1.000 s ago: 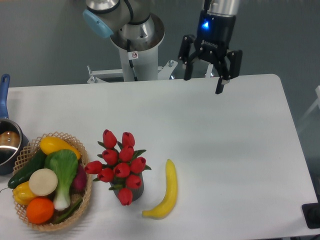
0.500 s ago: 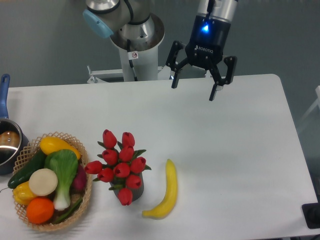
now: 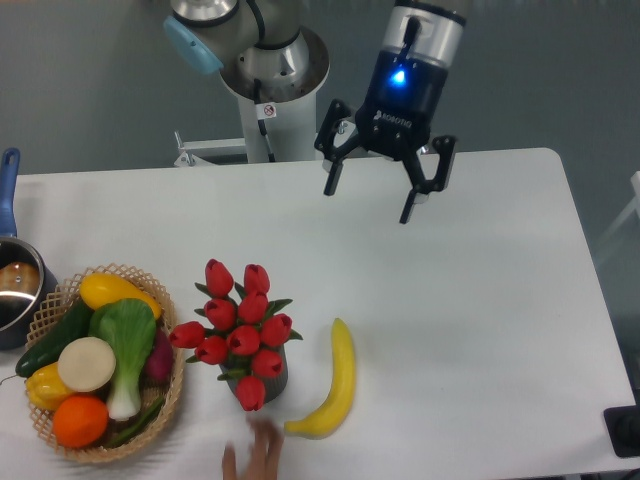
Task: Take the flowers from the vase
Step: 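Lower the open gripper over the tulip stems above the dark vase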
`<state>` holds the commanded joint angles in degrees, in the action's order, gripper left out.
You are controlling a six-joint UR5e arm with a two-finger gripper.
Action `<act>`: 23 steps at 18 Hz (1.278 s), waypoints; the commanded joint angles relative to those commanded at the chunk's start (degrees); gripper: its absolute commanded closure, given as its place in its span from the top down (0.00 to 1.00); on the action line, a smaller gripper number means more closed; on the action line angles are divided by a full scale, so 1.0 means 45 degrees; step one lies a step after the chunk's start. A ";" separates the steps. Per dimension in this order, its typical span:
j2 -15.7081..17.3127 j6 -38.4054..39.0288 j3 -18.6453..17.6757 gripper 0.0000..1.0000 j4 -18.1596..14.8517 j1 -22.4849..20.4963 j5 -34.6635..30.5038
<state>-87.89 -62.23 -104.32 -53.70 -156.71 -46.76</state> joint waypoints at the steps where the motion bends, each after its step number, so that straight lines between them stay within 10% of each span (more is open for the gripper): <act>1: 0.0020 -0.0078 -0.0001 1.00 0.0000 -0.0039 -0.0038; 9: 0.0117 -0.1930 0.0195 1.00 -0.0194 -0.0899 -0.0838; 23: 0.0763 -0.1995 -0.2618 1.00 -0.0508 -0.0723 0.1287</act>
<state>-84.46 -71.20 -116.10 -55.99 -159.96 -40.97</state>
